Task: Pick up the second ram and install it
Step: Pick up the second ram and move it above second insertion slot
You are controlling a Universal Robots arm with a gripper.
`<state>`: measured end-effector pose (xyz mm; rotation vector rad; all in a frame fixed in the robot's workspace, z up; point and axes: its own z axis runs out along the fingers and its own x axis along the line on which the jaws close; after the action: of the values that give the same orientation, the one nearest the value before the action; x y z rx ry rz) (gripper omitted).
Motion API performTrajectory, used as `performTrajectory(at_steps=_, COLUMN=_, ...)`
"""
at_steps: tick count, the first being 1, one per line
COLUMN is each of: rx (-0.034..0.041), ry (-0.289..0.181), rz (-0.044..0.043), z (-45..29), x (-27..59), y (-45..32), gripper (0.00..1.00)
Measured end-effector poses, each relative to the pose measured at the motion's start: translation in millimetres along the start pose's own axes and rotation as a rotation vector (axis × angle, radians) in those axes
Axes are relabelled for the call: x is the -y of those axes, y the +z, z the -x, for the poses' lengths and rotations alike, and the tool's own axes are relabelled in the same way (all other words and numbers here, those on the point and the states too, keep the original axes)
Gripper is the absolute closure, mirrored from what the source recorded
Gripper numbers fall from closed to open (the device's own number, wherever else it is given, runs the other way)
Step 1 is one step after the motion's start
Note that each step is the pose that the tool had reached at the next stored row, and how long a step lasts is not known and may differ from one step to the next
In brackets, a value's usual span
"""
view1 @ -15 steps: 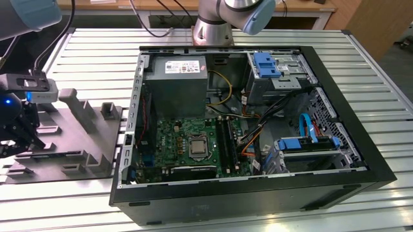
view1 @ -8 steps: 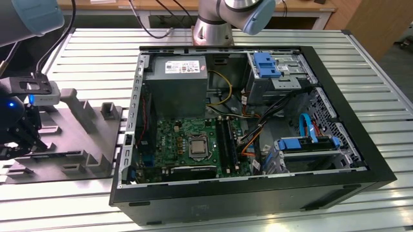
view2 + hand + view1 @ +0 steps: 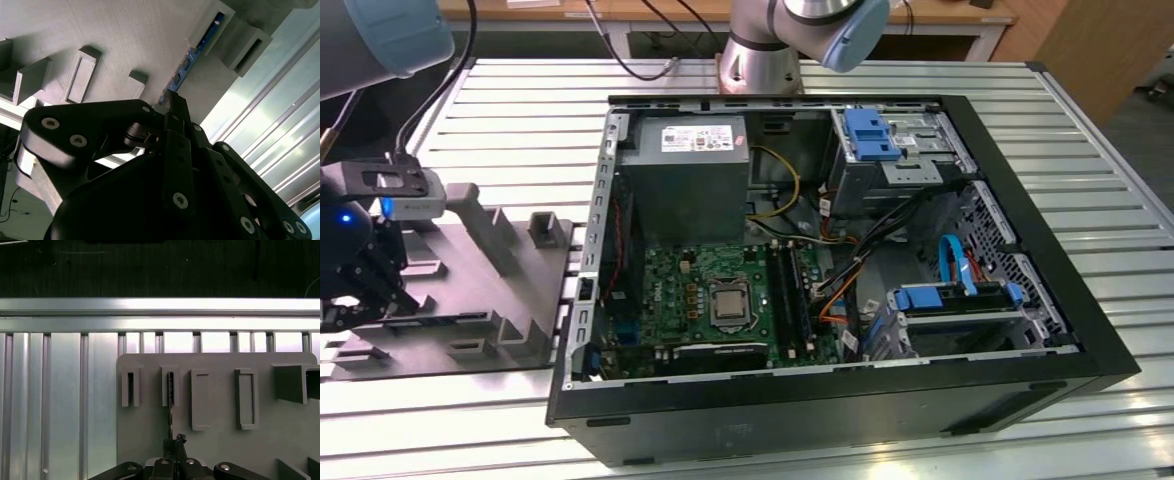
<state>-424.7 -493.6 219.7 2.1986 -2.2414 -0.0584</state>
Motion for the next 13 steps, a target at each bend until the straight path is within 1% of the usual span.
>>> performTrajectory(at_steps=4, rx=-0.0001, ry=-0.001, rz=-0.0003, z=0.0, x=0.1, y=2.7, gripper=0.90)
performTrajectory(at_steps=13, rx=-0.0003, ry=-0.002, rz=-0.0002, z=-0.1, x=0.1, y=3.2, gripper=0.89)
